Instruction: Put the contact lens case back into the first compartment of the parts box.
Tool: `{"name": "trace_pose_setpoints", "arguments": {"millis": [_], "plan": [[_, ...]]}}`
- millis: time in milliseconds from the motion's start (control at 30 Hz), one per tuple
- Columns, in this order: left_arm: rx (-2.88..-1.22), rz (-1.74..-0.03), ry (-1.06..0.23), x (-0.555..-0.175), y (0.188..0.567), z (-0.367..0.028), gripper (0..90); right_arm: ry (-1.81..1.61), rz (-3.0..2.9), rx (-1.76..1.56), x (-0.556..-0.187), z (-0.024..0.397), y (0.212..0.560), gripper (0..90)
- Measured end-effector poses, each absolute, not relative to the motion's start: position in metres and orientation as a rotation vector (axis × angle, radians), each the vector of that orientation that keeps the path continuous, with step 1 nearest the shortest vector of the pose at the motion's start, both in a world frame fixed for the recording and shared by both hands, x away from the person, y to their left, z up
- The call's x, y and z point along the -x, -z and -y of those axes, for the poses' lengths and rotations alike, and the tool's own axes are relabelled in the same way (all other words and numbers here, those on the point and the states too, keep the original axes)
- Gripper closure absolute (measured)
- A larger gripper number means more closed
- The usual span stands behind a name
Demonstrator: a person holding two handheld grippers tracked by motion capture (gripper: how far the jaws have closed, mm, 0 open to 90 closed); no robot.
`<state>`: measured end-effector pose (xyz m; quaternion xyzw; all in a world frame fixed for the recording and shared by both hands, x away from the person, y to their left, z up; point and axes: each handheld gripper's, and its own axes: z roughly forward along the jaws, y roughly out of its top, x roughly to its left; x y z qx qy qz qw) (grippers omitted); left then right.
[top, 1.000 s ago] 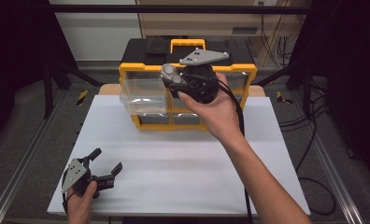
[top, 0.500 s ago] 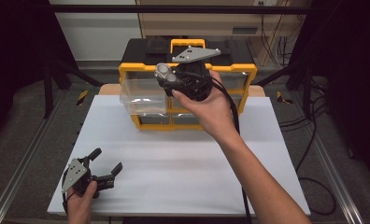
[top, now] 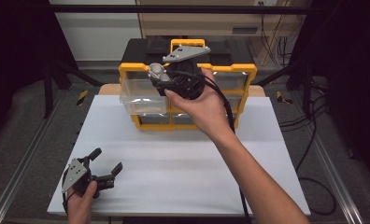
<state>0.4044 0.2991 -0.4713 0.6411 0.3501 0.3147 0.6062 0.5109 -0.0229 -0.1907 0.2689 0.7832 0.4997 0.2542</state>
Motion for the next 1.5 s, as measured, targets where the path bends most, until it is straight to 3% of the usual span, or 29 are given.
{"name": "trace_pose_setpoints", "arguments": {"millis": [1500], "plan": [[-1.481, -0.809, -0.727, -0.405, 0.471, -0.299, 0.8, -1.336, -2.174, -0.693, -0.515, -0.003, 0.198, 49.1]]}}
